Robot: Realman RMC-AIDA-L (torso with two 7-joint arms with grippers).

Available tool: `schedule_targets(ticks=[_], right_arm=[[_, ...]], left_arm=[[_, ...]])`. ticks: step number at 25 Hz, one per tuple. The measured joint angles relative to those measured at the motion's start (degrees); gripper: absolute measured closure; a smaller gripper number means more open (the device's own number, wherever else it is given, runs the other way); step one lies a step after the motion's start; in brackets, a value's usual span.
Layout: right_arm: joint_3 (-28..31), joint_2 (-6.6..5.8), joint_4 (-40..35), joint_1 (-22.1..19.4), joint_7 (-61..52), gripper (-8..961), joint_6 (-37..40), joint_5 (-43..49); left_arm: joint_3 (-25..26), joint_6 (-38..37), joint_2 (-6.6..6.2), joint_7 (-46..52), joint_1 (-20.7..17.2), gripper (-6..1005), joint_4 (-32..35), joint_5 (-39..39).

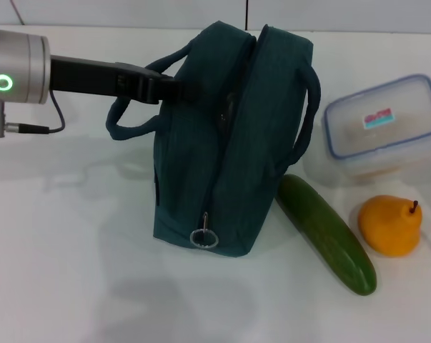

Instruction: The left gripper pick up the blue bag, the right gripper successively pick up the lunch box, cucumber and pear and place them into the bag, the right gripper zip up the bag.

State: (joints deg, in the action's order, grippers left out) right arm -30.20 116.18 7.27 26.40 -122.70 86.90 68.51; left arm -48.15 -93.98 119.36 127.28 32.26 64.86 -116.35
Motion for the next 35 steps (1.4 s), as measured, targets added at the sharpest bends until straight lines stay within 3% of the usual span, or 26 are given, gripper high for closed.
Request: schedule_targets(ticks=[11,22,35], right_arm=[[-1.67,-0.18,-3.4,-1.34,1.32,857,-7.98,2.46],[-1.98,-0.39,-7.53,-1.41,7.15,859,-8.51,2.52],[-7.6,-0.69,-11.86,-1.66,10.94,860,-8.87,4.14]], left_arm=[[-0.02,0.03,-0.1,-0.61,-0.01,942,0.0,-0.02],[-0.02,0.02,0.0,-0.9,-0.65,942,-0.05,-0.02],[-0.78,-0.15,0.16,-0.9,-1.5,942,-0.09,0.44]])
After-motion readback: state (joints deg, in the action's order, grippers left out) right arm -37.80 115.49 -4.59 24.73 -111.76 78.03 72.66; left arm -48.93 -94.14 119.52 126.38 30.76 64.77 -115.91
